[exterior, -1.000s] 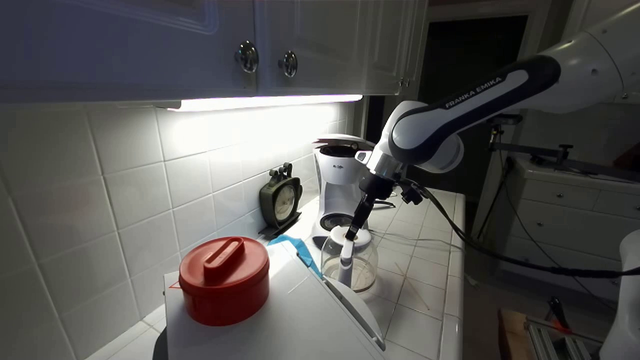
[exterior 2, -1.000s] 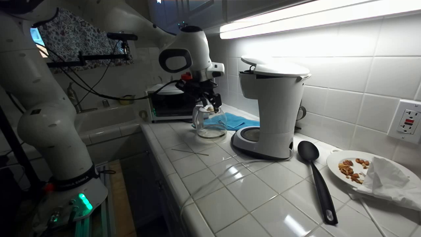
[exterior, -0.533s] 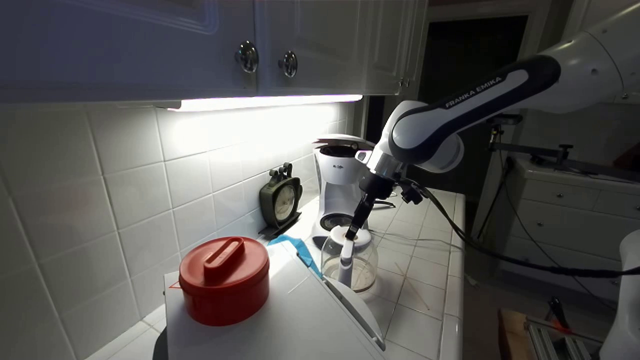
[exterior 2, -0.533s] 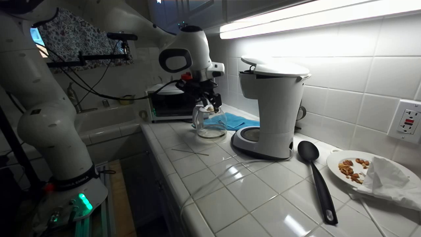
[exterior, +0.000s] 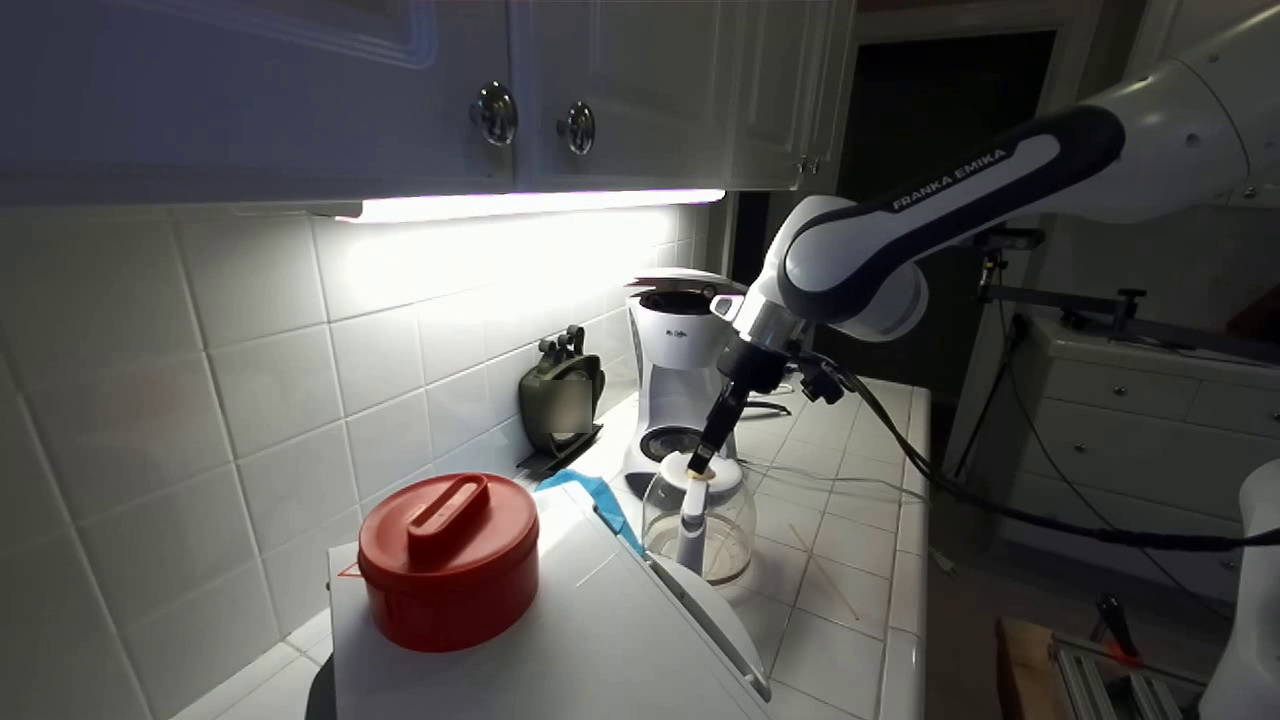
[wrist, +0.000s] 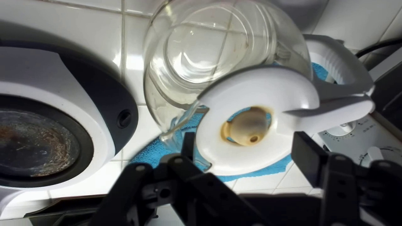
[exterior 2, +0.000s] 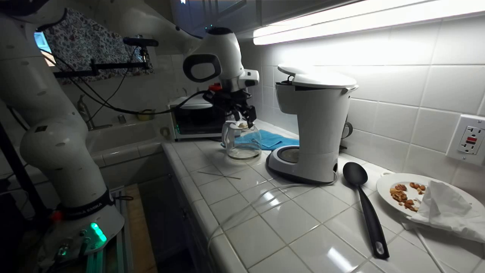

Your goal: Remove the coffee pot from the coffee maker

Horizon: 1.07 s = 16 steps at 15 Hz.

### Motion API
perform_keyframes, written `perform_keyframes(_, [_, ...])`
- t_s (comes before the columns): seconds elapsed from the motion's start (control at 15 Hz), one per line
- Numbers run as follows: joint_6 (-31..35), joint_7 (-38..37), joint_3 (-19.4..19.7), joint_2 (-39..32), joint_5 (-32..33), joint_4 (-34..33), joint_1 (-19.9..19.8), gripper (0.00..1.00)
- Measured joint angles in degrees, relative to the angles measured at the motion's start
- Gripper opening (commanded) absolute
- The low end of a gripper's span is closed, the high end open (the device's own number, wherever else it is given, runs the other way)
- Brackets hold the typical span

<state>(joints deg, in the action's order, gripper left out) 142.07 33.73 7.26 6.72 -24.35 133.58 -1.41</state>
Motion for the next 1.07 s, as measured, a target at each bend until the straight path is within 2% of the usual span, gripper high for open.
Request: perform_keyframes(1.07, [-0.01,0.0,0.0,0.05,0.06,-0.15,-0.02,0.79])
